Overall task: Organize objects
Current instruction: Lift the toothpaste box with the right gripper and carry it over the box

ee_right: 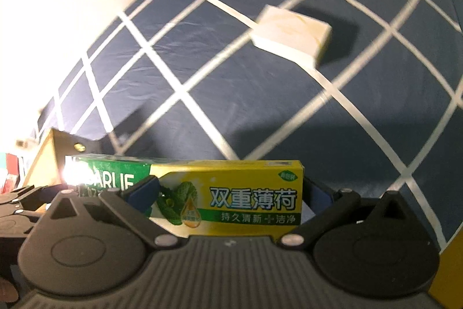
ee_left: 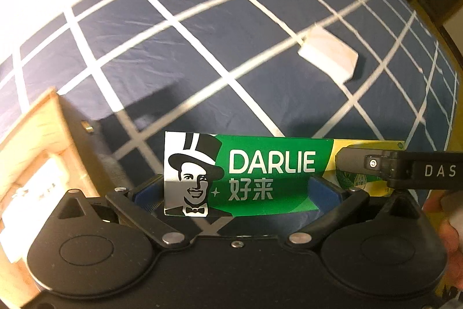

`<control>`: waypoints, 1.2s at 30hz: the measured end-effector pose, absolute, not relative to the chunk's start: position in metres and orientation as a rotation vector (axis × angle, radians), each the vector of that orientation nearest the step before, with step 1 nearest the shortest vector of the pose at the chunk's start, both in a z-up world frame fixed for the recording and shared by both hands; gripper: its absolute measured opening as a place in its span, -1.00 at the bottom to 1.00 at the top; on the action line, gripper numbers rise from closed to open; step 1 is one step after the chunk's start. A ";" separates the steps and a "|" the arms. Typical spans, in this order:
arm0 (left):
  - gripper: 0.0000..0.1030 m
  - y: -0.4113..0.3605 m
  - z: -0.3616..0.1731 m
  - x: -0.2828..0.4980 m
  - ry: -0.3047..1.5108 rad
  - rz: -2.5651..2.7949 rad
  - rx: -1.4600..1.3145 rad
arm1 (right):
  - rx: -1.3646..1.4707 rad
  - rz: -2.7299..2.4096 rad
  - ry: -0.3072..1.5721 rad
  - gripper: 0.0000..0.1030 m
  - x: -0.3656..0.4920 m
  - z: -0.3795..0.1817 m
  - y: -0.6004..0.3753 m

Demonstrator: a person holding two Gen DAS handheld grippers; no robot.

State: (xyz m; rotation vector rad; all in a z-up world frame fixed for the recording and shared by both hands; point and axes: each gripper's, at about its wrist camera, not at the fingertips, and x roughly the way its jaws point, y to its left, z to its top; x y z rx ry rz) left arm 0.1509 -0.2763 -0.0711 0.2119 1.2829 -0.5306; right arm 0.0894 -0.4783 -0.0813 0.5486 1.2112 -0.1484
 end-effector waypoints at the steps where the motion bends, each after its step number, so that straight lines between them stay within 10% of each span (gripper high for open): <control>1: 1.00 -0.270 -0.065 0.150 1.272 -0.517 0.200 | 0.538 -0.136 1.204 1.00 0.091 -0.076 -0.473; 36: 1.00 -0.003 -0.027 0.077 1.201 0.049 -0.208 | 0.113 0.406 1.252 1.00 0.110 -0.038 -0.185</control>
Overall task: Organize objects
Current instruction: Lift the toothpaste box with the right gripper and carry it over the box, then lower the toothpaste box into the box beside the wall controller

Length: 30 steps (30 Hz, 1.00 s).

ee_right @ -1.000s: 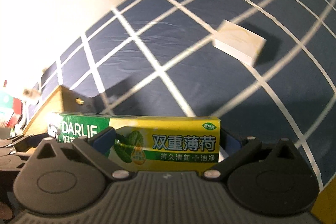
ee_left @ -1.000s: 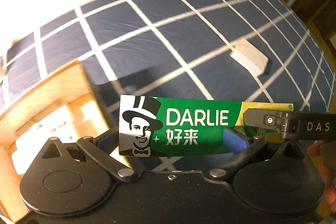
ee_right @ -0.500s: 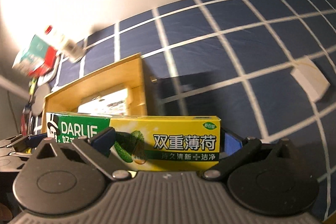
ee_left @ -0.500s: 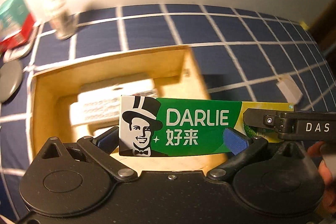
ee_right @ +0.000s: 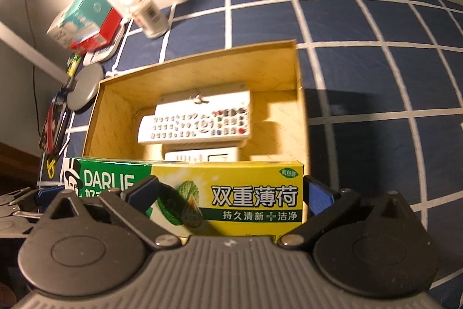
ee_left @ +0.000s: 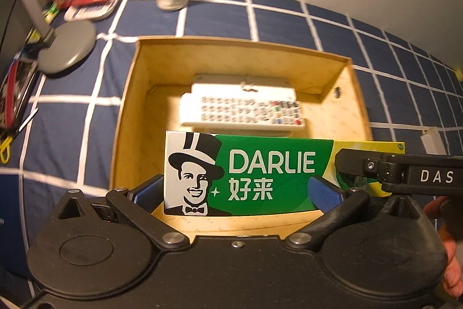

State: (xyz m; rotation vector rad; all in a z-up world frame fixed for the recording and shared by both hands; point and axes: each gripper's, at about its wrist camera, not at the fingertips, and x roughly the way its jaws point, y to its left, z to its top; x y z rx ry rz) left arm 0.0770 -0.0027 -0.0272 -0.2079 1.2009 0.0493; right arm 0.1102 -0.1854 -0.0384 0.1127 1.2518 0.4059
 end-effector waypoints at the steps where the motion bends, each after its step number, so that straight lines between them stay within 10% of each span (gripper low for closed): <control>1: 1.00 0.000 -0.030 0.076 1.208 0.059 -0.210 | 0.106 0.414 1.259 1.00 0.111 -0.041 -0.181; 30: 1.00 0.024 -0.083 0.081 1.379 0.184 -0.200 | 0.073 0.469 1.443 1.00 0.122 -0.111 -0.140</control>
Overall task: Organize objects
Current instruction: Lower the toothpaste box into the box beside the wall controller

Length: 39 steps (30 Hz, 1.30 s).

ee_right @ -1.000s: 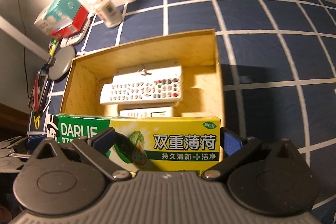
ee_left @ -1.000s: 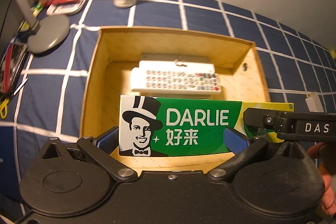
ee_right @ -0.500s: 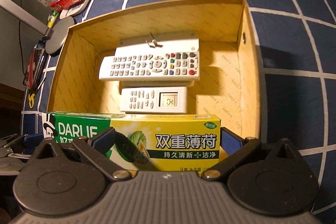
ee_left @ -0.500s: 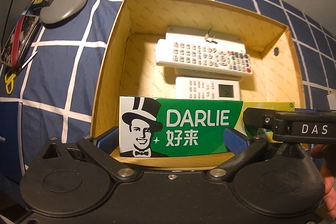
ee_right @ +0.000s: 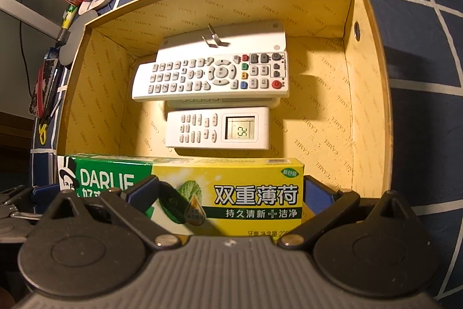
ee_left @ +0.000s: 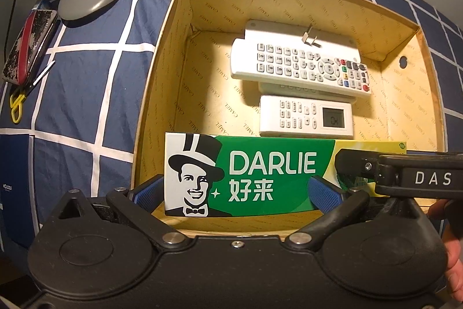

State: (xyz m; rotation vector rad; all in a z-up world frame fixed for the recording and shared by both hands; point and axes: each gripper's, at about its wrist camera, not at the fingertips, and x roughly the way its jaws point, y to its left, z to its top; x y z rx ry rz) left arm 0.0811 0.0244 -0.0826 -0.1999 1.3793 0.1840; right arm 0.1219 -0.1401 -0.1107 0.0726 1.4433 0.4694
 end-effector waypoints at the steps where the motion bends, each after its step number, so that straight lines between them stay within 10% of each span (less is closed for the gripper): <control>1: 1.00 0.024 -0.084 0.082 1.383 0.183 -0.199 | 0.066 0.468 1.438 1.00 0.122 -0.111 -0.139; 39: 1.00 0.006 -0.124 0.115 1.495 0.240 -0.069 | 0.065 0.432 1.515 0.98 0.144 -0.153 -0.133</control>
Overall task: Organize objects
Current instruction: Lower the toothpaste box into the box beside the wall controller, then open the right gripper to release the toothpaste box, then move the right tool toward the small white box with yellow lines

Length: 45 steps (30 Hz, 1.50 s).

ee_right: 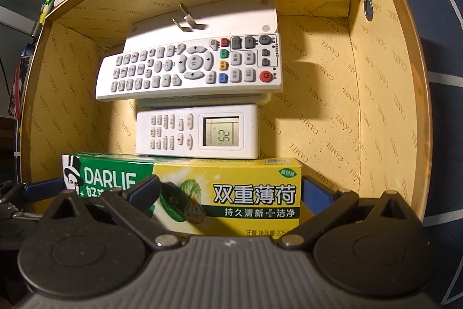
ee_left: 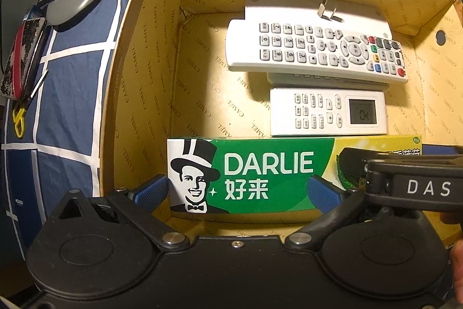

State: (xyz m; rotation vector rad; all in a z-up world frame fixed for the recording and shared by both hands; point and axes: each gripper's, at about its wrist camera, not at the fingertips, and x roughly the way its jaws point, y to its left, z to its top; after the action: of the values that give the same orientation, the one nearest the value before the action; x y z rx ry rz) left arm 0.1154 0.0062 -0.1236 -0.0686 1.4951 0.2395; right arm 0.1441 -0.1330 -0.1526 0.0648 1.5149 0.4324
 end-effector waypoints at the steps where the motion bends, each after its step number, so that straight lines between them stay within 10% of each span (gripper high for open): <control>1: 1.00 0.005 -0.124 0.116 1.496 0.233 -0.073 | 0.067 0.439 1.512 0.98 0.144 -0.152 -0.132; 45: 1.00 -0.073 -0.039 0.076 1.236 -0.083 -0.067 | 0.261 0.244 1.186 1.00 0.089 -0.031 -0.238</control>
State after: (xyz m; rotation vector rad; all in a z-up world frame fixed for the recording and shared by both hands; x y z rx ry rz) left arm 0.0758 -0.0729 -0.0392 -0.0666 1.2364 -0.0835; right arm 0.0888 -0.2380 -0.0312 0.2608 1.1862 0.2442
